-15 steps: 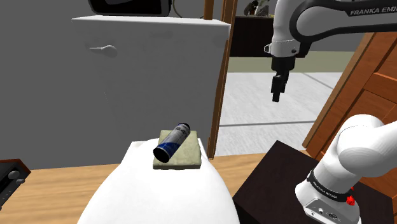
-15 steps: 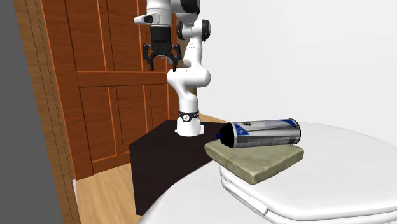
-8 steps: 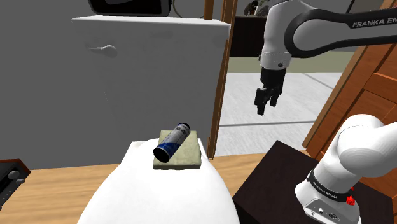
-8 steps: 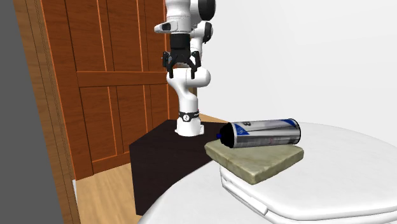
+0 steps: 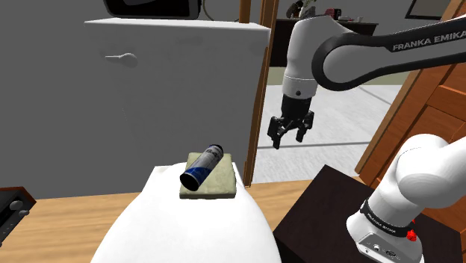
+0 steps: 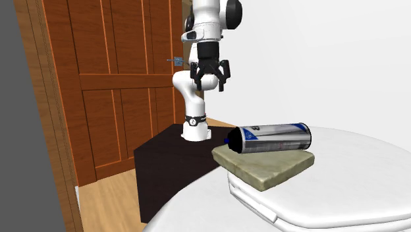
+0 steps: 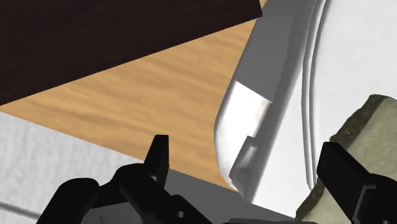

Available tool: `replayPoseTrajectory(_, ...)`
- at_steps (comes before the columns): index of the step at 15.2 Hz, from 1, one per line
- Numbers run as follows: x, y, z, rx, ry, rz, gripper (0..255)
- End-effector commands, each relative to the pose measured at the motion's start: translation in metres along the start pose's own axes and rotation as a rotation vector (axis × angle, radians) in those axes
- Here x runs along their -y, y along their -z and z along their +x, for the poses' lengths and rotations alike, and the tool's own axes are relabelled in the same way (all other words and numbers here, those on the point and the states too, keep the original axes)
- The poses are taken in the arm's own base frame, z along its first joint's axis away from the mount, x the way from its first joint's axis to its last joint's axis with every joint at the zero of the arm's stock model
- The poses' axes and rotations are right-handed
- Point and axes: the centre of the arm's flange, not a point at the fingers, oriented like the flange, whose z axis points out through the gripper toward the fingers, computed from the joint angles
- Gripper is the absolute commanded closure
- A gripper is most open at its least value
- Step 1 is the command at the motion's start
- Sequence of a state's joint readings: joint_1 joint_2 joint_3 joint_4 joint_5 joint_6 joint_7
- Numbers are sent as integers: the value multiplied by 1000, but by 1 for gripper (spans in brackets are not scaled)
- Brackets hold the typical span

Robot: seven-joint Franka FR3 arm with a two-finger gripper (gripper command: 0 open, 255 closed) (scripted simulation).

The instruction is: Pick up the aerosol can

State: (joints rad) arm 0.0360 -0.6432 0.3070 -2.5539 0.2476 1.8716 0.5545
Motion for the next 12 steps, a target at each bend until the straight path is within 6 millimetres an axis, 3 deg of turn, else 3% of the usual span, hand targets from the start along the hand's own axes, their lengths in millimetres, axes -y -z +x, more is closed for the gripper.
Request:
replayPoseTrajectory(1, 23, -6, 2, -15, -71, 19, 0)
replayPoseTrajectory(12, 143, -40, 40, -95, -430, 106, 0)
